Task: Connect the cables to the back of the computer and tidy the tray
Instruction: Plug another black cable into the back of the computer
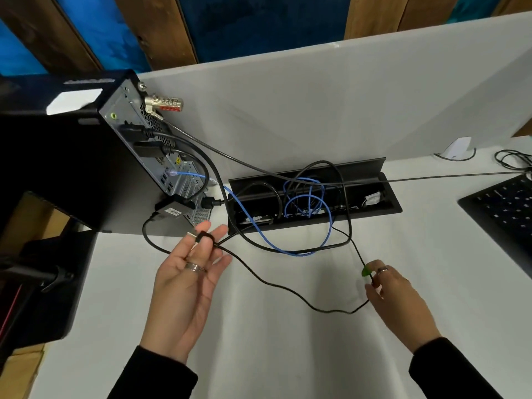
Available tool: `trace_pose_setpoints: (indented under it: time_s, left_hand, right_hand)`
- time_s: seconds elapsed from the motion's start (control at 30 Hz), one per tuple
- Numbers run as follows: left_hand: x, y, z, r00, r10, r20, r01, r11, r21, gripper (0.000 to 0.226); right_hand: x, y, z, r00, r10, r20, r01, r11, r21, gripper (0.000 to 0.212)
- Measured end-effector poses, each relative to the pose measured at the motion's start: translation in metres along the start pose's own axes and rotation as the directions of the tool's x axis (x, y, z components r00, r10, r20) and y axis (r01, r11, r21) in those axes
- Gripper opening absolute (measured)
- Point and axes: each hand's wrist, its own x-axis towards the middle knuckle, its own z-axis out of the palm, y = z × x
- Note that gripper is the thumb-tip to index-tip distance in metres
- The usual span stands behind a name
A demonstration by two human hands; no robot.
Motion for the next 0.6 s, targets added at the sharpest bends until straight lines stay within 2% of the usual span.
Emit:
trace_pose_setpoints:
  time_s: [0.1,0.13,0.2,0.27,0.33,0.43,0.5,0.57,0.6]
  left_hand:
    - [-0.004,-0.002,0.006,0.994,0.06,0.087,-0.077,0.977,0.199,0.036]
    - [-0.005,-0.003,0.007,0.992,0.069,0.104,-0.093,0.965,0.245,0.037]
    - [-0.008,-0.006,0.01,0.987,0.081,0.138,-0.124,0.932,0.34,0.033]
    - [-0.011,-0.008,0.014,0.984,0.078,0.161,-0.137,0.907,0.399,0.029]
    - [-0.014,-0.01,0.018,0.982,0.07,0.175,-0.139,0.896,0.421,0.029]
    - [-0.017,-0.015,0.023,0.978,0.109,0.176,-0.181,0.86,0.477,0.026]
    - [-0.019,-0.016,0.025,0.976,0.142,0.167,-0.208,0.837,0.506,0.025]
    - [-0.02,-0.017,0.026,0.971,0.163,0.177,-0.234,0.81,0.537,0.027]
    - [-0.02,-0.017,0.027,0.967,0.173,0.189,-0.25,0.795,0.552,0.028]
  right_hand:
    - [-0.004,-0.005,0.003,0.98,-0.149,-0.135,0.117,0.968,-0.223,0.031]
    - [-0.005,-0.011,0.001,0.959,-0.209,-0.191,0.153,0.95,-0.272,0.031]
    - [-0.01,-0.031,-0.006,0.914,-0.326,-0.24,0.26,0.928,-0.267,0.021]
    - [-0.017,-0.053,-0.01,0.889,-0.411,-0.203,0.387,0.91,-0.151,0.028]
    - [-0.027,-0.077,-0.012,0.878,-0.469,-0.094,0.476,0.877,0.07,0.045]
    - [-0.04,-0.103,-0.013,0.837,-0.53,0.137,0.444,0.803,0.398,0.057]
    - [-0.044,-0.111,-0.01,0.814,-0.548,0.193,0.416,0.781,0.465,0.038]
    - [-0.045,-0.113,-0.006,0.83,-0.531,0.173,0.397,0.779,0.484,0.018]
    - [-0.046,-0.112,-0.004,0.836,-0.527,0.153,0.399,0.775,0.49,0.017]
